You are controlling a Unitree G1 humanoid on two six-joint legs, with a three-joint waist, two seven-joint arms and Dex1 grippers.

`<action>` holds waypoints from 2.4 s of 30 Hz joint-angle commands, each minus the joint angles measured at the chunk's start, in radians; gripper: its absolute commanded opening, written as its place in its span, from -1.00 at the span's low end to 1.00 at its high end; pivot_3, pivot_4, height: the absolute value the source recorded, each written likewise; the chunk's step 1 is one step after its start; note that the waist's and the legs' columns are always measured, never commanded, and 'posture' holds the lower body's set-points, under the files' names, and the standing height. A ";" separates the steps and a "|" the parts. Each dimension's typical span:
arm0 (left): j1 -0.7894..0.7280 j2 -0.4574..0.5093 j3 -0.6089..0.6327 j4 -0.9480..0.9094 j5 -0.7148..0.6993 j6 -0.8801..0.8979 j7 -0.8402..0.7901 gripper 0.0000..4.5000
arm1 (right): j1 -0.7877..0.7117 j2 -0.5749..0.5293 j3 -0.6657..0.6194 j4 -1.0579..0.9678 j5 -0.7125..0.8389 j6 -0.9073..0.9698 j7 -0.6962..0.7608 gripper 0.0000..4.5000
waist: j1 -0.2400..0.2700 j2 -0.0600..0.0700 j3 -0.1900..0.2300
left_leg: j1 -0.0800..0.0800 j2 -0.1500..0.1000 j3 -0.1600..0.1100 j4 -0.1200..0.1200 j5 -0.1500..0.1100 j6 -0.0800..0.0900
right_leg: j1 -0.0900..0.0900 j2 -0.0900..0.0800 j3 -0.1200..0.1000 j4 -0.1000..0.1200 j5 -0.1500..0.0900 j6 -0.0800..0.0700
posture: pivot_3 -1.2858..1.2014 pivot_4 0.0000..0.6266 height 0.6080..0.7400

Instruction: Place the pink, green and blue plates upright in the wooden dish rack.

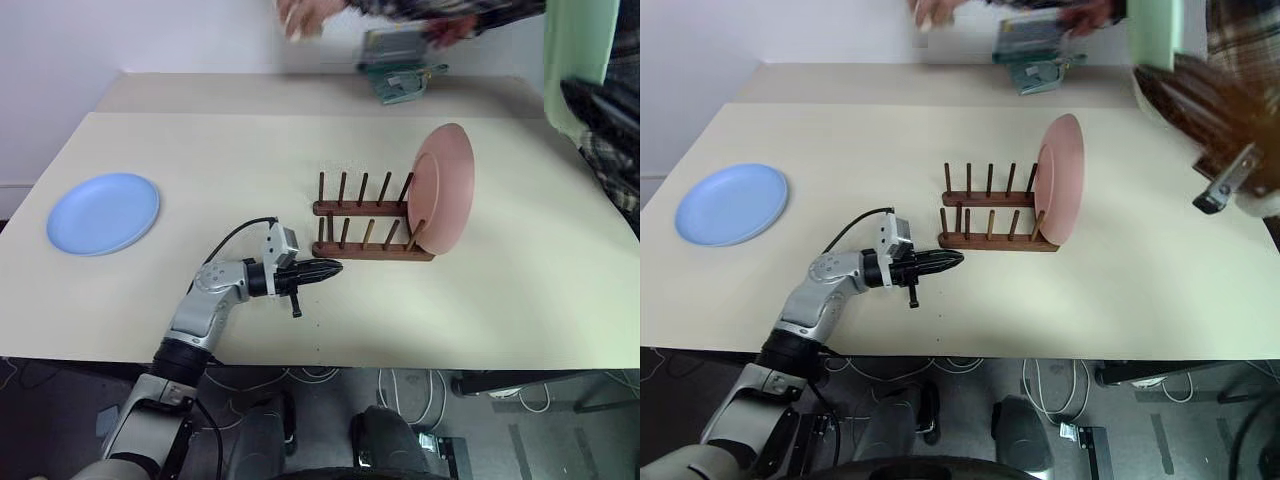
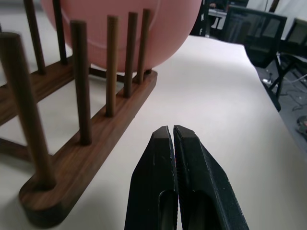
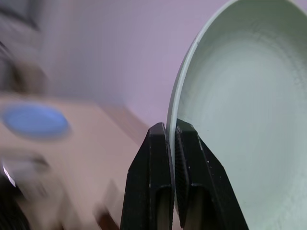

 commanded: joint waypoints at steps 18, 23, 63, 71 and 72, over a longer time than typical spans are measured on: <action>0.080 0.114 0.110 -0.081 -0.029 -0.009 0.010 -0.97 | -0.046 0.457 0.358 0.147 0.206 0.027 -0.303 -1.00 | 0.001 -0.001 0.000 | -0.001 0.000 0.001 -0.001 -0.002 0.003 | -0.002 0.000 0.000 0.002 0.000 0.000 | 0.03 -0.52 0.88; 0.079 0.123 0.119 -0.092 -0.032 0.002 0.024 -0.97 | -0.004 0.479 0.370 0.168 0.162 0.056 -0.289 -1.00 | 0.001 -0.001 0.000 | -0.001 0.000 0.001 -0.001 -0.002 0.003 | -0.003 0.000 0.000 0.002 0.000 0.000 | 0.03 -0.52 0.88; 0.077 0.121 0.102 -0.152 -0.036 0.049 0.059 -0.97 | 0.061 0.508 0.321 0.261 0.104 0.170 -0.273 -0.87 | 0.000 -0.001 0.000 | -0.001 0.000 0.001 -0.002 -0.002 0.004 | -0.003 0.000 0.000 0.001 0.000 0.000 | 0.03 -0.52 0.88; 0.074 0.119 0.099 -0.188 -0.041 0.083 0.073 -0.97 | 0.049 0.506 0.314 0.255 0.083 0.156 -0.281 0.73 | 0.000 -0.001 0.000 | -0.001 0.000 0.001 -0.002 -0.002 0.004 | -0.003 0.000 0.000 0.001 0.000 0.000 | 0.03 -0.52 0.88; 0.075 0.119 0.099 -0.191 -0.041 0.086 0.075 -0.97 | 0.040 0.505 0.311 0.253 0.077 0.151 -0.282 0.73 | 0.000 -0.001 0.000 | -0.001 0.000 0.001 -0.002 -0.002 0.004 | -0.003 0.000 0.000 0.001 0.000 0.000 | 0.03 -0.52 0.88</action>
